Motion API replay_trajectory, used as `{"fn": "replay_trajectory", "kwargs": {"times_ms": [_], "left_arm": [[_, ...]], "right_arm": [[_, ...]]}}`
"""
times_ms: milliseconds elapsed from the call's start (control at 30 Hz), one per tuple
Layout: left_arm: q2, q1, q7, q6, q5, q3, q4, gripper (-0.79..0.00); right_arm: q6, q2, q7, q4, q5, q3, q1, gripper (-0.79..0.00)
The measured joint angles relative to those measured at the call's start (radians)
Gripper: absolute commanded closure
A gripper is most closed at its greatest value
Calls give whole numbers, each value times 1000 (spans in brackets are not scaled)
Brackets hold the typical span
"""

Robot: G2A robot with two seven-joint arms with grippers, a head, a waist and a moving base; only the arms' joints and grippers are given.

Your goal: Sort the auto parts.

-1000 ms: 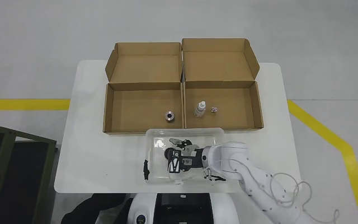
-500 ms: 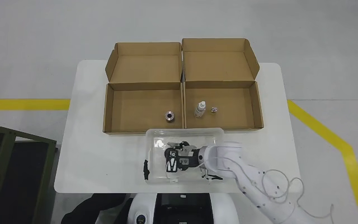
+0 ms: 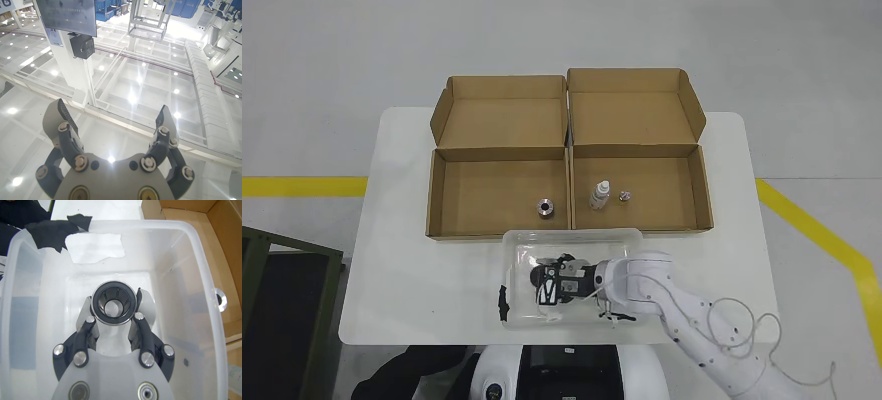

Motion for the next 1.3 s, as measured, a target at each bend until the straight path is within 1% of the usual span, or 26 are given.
{"fn": "replay_trajectory", "kwargs": {"times_ms": [33, 300, 667, 1033, 1300], "left_arm": [[0, 0, 0, 0, 0, 0, 0, -785], [0, 0, 0, 0, 0, 0, 0, -785], [0, 0, 0, 0, 0, 0, 0, -785], [0, 0, 0, 0, 0, 0, 0, -785], [0, 0, 0, 0, 0, 0, 0, -785]], "right_arm": [[-5, 1, -4, -9, 6, 4, -2, 0], [-38, 18, -20, -91, 78, 72, -36, 0], [-100, 43, -26, -226, 237, 171, -82, 0], [-110, 61, -63, -338, 400, 265, -98, 0], [-86, 69, -107, -386, 494, 333, -96, 0]]}}
